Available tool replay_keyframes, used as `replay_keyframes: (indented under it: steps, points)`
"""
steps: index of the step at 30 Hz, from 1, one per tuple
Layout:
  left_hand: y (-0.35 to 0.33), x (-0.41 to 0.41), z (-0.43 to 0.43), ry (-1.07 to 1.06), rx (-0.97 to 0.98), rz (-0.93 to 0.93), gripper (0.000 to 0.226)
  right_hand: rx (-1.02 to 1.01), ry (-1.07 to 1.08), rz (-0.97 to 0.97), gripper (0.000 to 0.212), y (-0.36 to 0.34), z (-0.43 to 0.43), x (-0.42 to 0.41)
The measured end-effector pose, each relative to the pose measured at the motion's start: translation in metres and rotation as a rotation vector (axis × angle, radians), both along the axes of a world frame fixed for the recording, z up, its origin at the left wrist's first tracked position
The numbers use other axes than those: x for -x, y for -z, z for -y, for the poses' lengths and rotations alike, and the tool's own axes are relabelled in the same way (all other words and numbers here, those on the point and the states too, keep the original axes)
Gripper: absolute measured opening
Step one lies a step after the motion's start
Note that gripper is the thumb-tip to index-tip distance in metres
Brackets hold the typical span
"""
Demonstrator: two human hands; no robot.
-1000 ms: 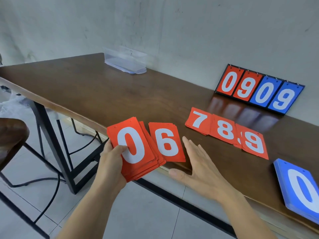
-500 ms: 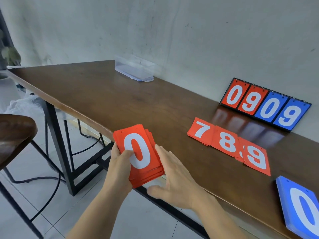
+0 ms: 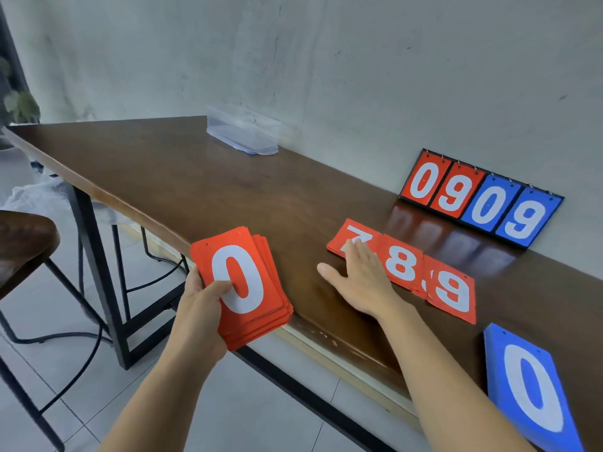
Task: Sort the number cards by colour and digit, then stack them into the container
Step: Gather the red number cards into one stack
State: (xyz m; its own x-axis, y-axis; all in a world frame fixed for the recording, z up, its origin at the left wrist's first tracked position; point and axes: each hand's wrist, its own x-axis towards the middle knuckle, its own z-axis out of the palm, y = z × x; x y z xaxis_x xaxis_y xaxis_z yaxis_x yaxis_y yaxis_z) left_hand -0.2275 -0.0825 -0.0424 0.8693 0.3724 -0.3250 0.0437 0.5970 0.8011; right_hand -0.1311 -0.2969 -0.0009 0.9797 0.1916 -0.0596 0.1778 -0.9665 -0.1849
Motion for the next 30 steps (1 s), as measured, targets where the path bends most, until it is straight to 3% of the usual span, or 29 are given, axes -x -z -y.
replay_keyframes:
  steps: [7, 21, 25, 28, 30]
  points:
    - [-0.004, 0.004, 0.010, -0.037, -0.007, -0.013, 0.045, 0.078, -0.056, -0.011, 0.089, 0.011, -0.010, -0.016]
    - [-0.006, 0.005, 0.024, -0.076, 0.037, -0.033, 0.048, 0.053, -0.465, 0.067, 0.090, 0.019, 0.020, 0.098]
    - [-0.006, 0.005, 0.028, -0.057, 0.004, -0.044, 0.046, -0.023, -0.423, 0.050, 0.096, 0.018, 0.033, 0.106]
    - [-0.004, 0.004, 0.032, -0.041, -0.013, -0.055, 0.047, -0.186, -0.260, 0.000, 0.109, 0.008, 0.043, 0.098]
    - [-0.002, 0.004, 0.034, -0.037, -0.029, -0.068, 0.048, -0.242, -0.186, -0.061, 0.104, 0.002, 0.046, 0.090]
